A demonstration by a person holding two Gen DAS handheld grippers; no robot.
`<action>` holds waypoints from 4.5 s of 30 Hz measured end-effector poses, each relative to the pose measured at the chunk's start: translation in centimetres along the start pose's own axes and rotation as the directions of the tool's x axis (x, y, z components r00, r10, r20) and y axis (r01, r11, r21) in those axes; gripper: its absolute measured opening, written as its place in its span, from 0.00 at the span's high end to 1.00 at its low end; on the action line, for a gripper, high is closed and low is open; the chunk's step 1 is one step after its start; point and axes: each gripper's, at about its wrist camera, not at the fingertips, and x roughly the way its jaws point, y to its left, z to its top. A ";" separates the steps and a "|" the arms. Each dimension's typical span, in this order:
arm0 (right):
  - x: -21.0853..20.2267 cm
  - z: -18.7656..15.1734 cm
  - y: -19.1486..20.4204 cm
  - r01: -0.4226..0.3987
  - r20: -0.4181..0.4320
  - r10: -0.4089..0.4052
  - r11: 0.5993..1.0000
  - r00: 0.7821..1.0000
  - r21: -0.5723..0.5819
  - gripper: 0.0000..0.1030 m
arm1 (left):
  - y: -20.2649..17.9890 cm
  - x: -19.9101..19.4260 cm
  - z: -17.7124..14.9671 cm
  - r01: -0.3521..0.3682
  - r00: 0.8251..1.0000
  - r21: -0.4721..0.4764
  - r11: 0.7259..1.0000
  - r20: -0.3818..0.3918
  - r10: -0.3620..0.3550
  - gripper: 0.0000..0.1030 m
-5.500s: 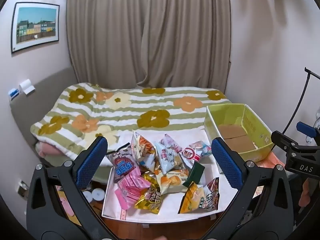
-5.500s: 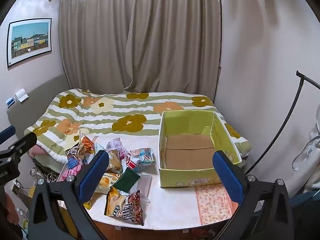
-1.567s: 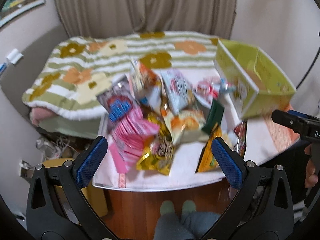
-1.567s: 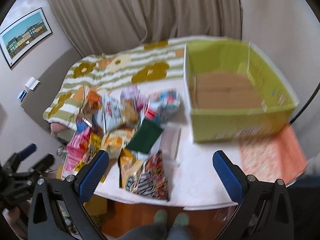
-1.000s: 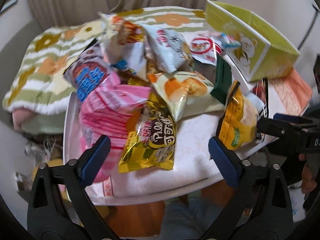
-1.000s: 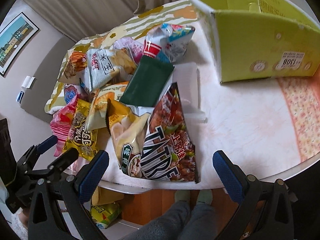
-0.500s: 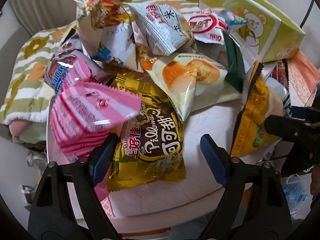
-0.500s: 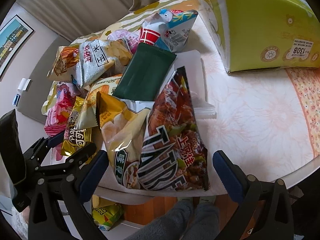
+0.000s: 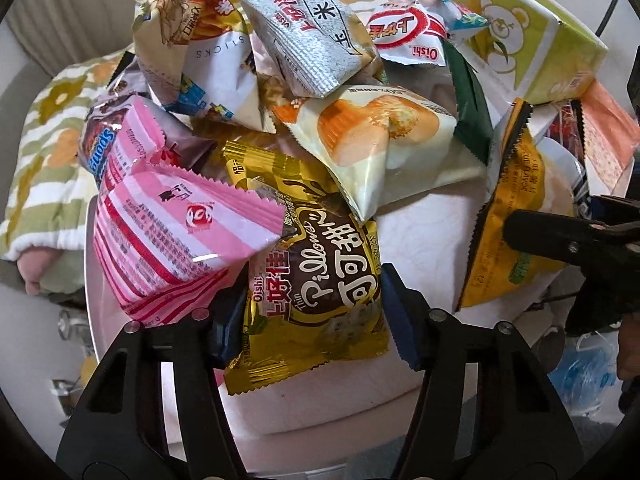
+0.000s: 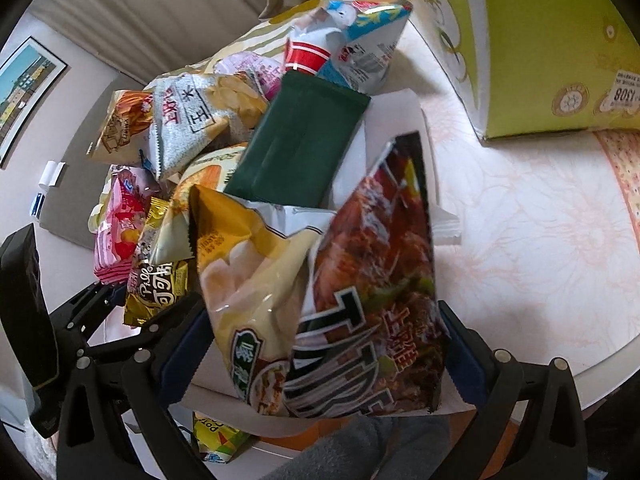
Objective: Organize snacks
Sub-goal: 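Close left tool on yellow bag while right tool grasps TATRE and yellow chip bags, then carry both held bags into the cardboard box and open both tools, then withdraw both tools from the box back toward the snack tray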
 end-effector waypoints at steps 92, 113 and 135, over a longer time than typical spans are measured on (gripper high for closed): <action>-11.3 19.9 -17.1 0.123 0.000 -0.127 0.958 0.992 -0.261 0.22 | -21.4 -1.5 32.4 0.004 0.987 0.030 1.000 0.160 -0.009 0.00; -13.0 18.5 -16.8 0.149 0.089 -0.132 0.960 0.987 -0.238 0.01 | -19.7 -3.1 30.0 0.029 0.990 -0.029 0.999 0.139 -0.024 0.00; -19.3 15.6 -8.8 -0.059 0.182 0.154 0.894 0.971 -0.445 0.01 | -15.3 -15.5 19.3 -0.141 0.941 -0.277 0.950 0.262 0.216 0.00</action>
